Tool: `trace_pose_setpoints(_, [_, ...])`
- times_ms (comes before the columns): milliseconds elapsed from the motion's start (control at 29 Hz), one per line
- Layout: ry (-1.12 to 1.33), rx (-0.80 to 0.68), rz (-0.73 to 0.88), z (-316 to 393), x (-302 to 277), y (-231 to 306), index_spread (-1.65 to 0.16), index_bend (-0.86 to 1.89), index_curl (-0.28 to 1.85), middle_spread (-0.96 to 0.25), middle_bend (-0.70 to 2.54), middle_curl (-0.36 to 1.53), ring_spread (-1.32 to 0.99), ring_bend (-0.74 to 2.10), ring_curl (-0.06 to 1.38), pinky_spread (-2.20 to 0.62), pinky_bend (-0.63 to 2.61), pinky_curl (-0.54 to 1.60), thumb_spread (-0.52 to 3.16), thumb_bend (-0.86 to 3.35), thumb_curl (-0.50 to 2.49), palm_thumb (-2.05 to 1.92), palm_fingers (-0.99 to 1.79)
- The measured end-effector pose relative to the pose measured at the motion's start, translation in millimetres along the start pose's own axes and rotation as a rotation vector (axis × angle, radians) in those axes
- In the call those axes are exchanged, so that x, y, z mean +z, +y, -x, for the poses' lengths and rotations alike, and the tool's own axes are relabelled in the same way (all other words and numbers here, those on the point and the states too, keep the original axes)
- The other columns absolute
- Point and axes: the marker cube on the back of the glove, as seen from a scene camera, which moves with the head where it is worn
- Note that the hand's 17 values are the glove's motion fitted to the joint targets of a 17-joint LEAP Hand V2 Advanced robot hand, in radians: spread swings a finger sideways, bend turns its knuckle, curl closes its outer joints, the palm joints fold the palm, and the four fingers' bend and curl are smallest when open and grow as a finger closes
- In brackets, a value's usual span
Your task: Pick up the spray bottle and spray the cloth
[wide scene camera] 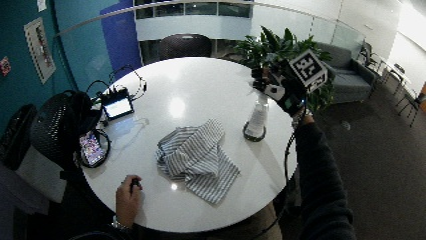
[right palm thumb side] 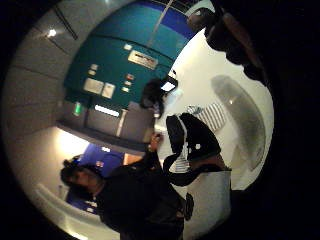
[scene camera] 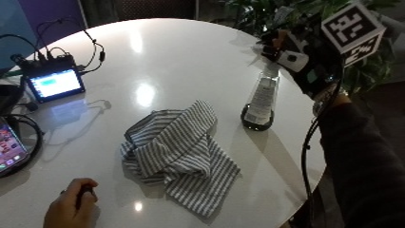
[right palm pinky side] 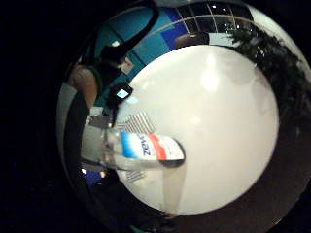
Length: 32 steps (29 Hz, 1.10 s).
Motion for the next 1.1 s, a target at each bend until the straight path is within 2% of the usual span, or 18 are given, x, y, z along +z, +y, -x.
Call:
trace_pose_setpoints(138, [-0.190, 0.077, -0.034, -34.4, 26.1, 13.0, -0.36, 0.14, 0.27, -0.16, 0.31, 0.35, -0.16, 0.49, 0.32, 0.13, 0.15, 0.26, 1.07, 0.05, 0.29, 0.69, 0.91])
trace_pose_setpoints(414, [-0.377, 0.021, -0.215, -37.7, 47.8, 15.3, -0.32, 0.11, 0.30, -0.22, 0.43, 0.42, -0.19, 0.55, 0.37, 0.03, 0.18, 0.26, 0.93, 0.07, 0.38, 0.86, 1.16])
trace_pose_setpoints(863, [-0.323, -0.090, -0.426, -32.2, 49.1, 19.8, -0.29, 0.15, 0.32, -0.23, 0.47, 0.45, -0.20, 0.61, 0.41, -0.17, 0.37, 0.35, 1.03, -0.02, 0.37, 0.81, 1.33])
trace_pose_setpoints(1104, [-0.274, -0.094, -0.502, -32.1, 49.1, 20.8, -0.29, 0.14, 0.33, -0.23, 0.48, 0.46, -0.21, 0.64, 0.42, -0.25, 0.45, 0.38, 1.09, -0.04, 0.32, 0.69, 1.34])
